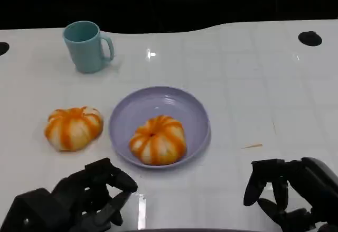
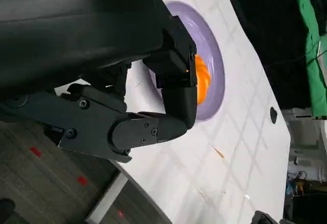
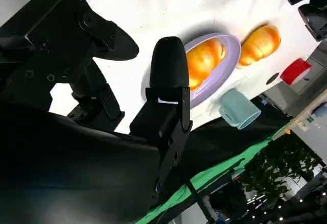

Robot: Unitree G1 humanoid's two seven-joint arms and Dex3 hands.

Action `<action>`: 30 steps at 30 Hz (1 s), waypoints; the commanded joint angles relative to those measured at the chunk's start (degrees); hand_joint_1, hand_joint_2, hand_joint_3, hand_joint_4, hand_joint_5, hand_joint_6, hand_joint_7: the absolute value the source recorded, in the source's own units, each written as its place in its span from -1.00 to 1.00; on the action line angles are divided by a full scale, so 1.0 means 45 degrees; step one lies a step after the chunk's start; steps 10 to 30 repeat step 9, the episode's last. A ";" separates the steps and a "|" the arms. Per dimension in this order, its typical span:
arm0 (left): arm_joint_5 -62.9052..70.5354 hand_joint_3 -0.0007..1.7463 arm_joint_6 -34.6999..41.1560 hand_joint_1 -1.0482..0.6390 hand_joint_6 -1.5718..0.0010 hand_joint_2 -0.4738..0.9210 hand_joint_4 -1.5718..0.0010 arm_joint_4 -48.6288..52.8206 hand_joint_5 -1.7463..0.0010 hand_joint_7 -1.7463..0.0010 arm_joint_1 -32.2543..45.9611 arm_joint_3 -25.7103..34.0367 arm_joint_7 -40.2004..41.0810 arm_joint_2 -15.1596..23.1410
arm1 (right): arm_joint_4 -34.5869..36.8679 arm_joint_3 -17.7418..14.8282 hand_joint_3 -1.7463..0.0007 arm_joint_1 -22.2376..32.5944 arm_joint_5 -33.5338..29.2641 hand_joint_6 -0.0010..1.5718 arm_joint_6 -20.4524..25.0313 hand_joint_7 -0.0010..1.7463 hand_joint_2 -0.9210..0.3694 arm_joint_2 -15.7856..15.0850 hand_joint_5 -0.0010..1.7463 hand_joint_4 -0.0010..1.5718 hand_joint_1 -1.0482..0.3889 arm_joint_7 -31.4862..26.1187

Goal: Grasp the bread from the table and place it into the plate.

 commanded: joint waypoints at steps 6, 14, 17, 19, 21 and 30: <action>0.0002 -0.48 -0.0028 -0.22 0.26 1.00 0.21 0.0012 -1.00 -0.53 -0.0066 0.0020 -0.0037 0.0118 | -0.0193 -0.0043 -0.48 -0.0096 0.0207 0.17 0.0271 0.41 0.03 -0.0026 1.00 0.23 0.46 0.0111; -0.0007 -0.48 0.0005 -0.22 0.26 1.00 0.21 -0.0066 -1.00 -0.53 -0.0033 0.0023 -0.0029 0.0116 | -0.0131 -0.0035 -0.48 -0.0095 0.0158 0.17 0.0120 0.41 0.04 -0.0023 1.00 0.23 0.46 0.0037; -0.0007 -0.48 0.0005 -0.22 0.26 1.00 0.21 -0.0066 -1.00 -0.53 -0.0033 0.0023 -0.0029 0.0116 | -0.0131 -0.0035 -0.48 -0.0095 0.0158 0.17 0.0120 0.41 0.04 -0.0023 1.00 0.23 0.46 0.0037; -0.0007 -0.48 0.0005 -0.22 0.26 1.00 0.21 -0.0066 -1.00 -0.53 -0.0033 0.0023 -0.0029 0.0116 | -0.0131 -0.0035 -0.48 -0.0095 0.0158 0.17 0.0120 0.41 0.04 -0.0023 1.00 0.23 0.46 0.0037; -0.0007 -0.48 0.0005 -0.22 0.26 1.00 0.21 -0.0066 -1.00 -0.53 -0.0033 0.0023 -0.0029 0.0116 | -0.0131 -0.0035 -0.48 -0.0095 0.0158 0.17 0.0120 0.41 0.04 -0.0023 1.00 0.23 0.46 0.0037; -0.0007 -0.48 0.0005 -0.22 0.26 1.00 0.21 -0.0066 -1.00 -0.53 -0.0033 0.0023 -0.0029 0.0116 | -0.0131 -0.0035 -0.48 -0.0095 0.0158 0.17 0.0120 0.41 0.04 -0.0023 1.00 0.23 0.46 0.0037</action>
